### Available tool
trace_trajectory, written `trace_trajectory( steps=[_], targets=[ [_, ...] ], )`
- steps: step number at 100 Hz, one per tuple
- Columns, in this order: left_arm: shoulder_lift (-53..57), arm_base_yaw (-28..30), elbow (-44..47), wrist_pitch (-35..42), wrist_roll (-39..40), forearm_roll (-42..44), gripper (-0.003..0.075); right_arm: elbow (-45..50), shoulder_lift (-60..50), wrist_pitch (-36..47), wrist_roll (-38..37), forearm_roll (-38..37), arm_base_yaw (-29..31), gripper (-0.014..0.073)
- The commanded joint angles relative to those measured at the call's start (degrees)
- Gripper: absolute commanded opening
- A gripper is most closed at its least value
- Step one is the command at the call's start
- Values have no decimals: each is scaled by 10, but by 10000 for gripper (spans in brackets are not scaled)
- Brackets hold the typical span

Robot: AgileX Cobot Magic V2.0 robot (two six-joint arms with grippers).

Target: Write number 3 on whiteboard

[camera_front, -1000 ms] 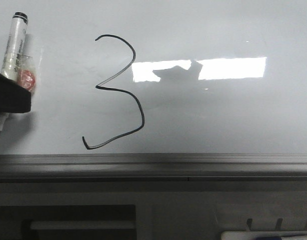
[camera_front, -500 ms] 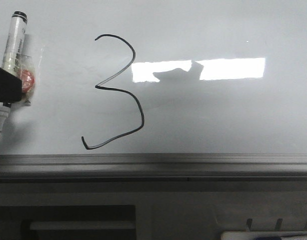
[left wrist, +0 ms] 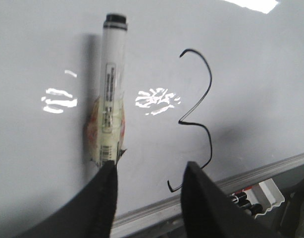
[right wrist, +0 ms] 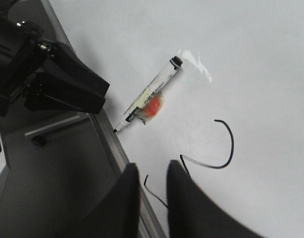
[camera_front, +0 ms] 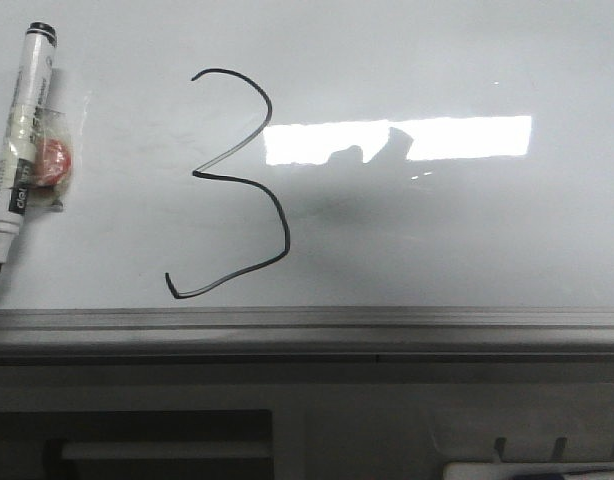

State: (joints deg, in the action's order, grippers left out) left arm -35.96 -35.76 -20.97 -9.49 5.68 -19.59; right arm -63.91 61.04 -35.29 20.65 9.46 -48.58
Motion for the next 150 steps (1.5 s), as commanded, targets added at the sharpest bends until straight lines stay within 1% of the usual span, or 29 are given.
trace_trajectory(
  steps=[1, 4, 9, 18, 30, 46, 58, 70, 81, 91, 108, 119, 150],
  targets=[
    [33, 2, -14, 34, 3, 23, 110, -9, -36, 69, -4, 3, 5, -50],
    [44, 2, -14, 34, 3, 32, 48, -5, -45, 81, -4, 3, 5, -43],
    [65, 2, -14, 34, 3, 50, -20, 4, -64, 98, -4, 3, 5, -41],
    [103, 2, -14, 34, 3, 70, -21, 34, -96, 137, -4, -3, 5, -41],
    [155, 2, -14, 34, 3, 102, -21, 104, -162, 207, -4, -11, 5, -41],
    [223, 2, -14, 30, 3, 158, -21, 235, -265, 311, -4, -11, 5, -41],
    [266, 2, -14, 19, 3, 196, -21, 339, -339, 360, -3, -16, 5, -41],
    [296, 2, -14, -7, 3, 213, -21, 444, -414, 424, -3, -20, 5, -41],
    [310, 2, -14, -17, 3, 212, -21, 503, -465, 483, -3, -20, 5, -41],
    [311, 2, -14, -16, 3, 202, -21, 536, -498, 489, -3, -20, 5, -41],
    [311, 2, -14, -16, 3, 202, -21, 568, -507, 489, -3, -20, 5, -41],
    [311, 2, -14, -16, 3, 202, -21, 569, -507, 469, -3, -20, 5, -41],
    [311, 2, -14, -19, 3, 202, -21, 569, -507, 468, -3, -20, 5, -41]
  ],
)
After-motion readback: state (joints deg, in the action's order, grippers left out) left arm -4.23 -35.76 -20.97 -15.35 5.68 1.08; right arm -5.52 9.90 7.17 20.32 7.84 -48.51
